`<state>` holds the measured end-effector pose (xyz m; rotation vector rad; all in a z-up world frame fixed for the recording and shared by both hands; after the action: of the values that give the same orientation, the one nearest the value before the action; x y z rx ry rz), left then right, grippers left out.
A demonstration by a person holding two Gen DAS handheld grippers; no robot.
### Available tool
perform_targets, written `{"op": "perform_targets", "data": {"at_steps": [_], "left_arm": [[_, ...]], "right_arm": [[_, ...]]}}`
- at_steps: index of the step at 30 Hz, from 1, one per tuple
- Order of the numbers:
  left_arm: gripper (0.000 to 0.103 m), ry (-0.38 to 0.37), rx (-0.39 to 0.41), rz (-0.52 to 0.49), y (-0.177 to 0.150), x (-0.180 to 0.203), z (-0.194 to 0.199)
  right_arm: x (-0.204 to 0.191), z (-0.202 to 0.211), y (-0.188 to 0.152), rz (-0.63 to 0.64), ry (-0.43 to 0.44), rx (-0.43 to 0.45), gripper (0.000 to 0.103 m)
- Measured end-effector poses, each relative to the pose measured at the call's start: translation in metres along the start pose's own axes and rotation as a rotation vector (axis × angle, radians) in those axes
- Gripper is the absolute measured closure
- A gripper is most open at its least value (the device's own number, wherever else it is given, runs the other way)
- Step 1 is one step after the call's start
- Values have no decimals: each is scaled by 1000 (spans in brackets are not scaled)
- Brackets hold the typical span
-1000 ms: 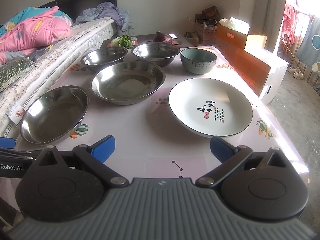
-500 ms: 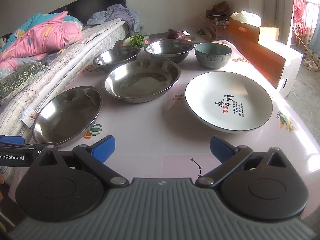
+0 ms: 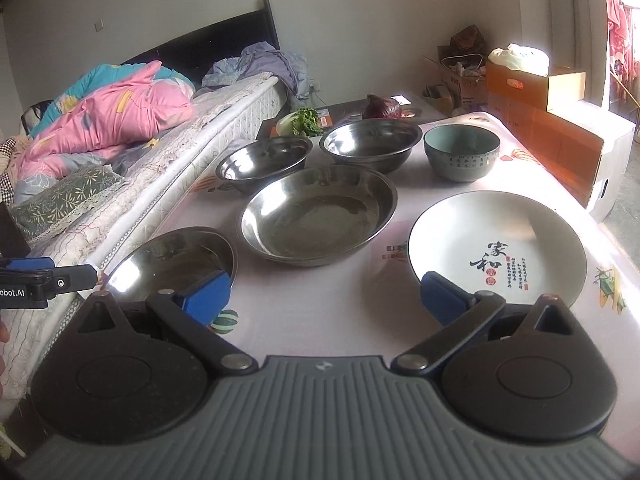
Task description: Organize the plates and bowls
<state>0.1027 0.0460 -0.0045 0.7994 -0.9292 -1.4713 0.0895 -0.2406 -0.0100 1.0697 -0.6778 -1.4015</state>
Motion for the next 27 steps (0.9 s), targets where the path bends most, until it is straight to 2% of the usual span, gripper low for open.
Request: {"op": "perform_targets", "data": {"at_steps": [4, 9, 15, 18, 20, 21, 23, 27], "left_arm": [[0, -38, 52, 20, 44, -11, -28], [0, -18, 63, -6, 77, -13, -79], [3, -15, -73, -1, 88, -14, -166], [11, 12, -126, -2, 90, -16, -206], [22, 41, -161, -9, 87, -17, -231], [26, 54, -179, -16, 86, -17, -242], [37, 67, -216, -31, 81, -16, -259], [48, 87, -285, -76, 65, -10, -287]], "right_arm": [[0, -26, 46, 7, 43, 54, 1], [-4, -80, 92, -4, 113, 61, 1], [-16, -176, 121, -28, 177, -44, 6], [-18, -228, 123, -47, 178, -127, 19], [-19, -259, 120, -58, 162, -180, 32], [-21, -275, 116, -61, 155, -212, 35], [-21, -299, 111, -74, 140, -256, 49], [-20, -331, 98, -75, 114, -312, 59]]}}
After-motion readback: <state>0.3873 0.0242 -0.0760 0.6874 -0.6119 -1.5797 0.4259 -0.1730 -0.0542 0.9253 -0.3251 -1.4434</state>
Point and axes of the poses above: each gripper's, at about its wrist camera, not at the fingertips, and z roughly against the way its jaws point, x to its right, y to its top, the point moved 6 cm from there along -z, roughly the way its jaws point, and after that the axes turned 10 degrees about x, right-handed, at the moved point
